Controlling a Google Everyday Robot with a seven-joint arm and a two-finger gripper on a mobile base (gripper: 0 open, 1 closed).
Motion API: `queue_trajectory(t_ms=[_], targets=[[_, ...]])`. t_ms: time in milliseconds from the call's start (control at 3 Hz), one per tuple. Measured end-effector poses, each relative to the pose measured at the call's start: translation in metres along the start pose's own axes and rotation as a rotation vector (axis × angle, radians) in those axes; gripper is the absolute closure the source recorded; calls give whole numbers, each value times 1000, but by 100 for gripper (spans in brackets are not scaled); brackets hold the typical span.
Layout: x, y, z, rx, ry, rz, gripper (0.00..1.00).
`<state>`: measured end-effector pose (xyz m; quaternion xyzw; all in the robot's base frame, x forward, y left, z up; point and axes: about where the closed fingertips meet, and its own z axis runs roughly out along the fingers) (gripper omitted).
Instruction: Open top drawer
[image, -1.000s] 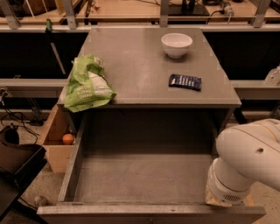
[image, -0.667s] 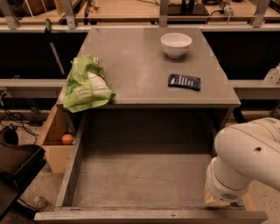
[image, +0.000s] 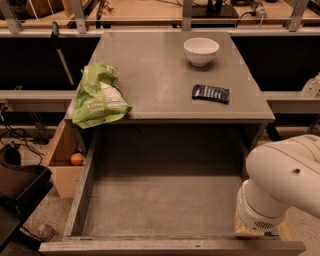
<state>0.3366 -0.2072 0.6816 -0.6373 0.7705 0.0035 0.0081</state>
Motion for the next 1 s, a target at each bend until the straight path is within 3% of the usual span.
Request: queue_trajectory(t_ms=[333,667,1000], targets=[[0,0,-1,2,1,0,12],[1,1,-1,3,2,1,0],[1,1,-1,4,2,1,0]])
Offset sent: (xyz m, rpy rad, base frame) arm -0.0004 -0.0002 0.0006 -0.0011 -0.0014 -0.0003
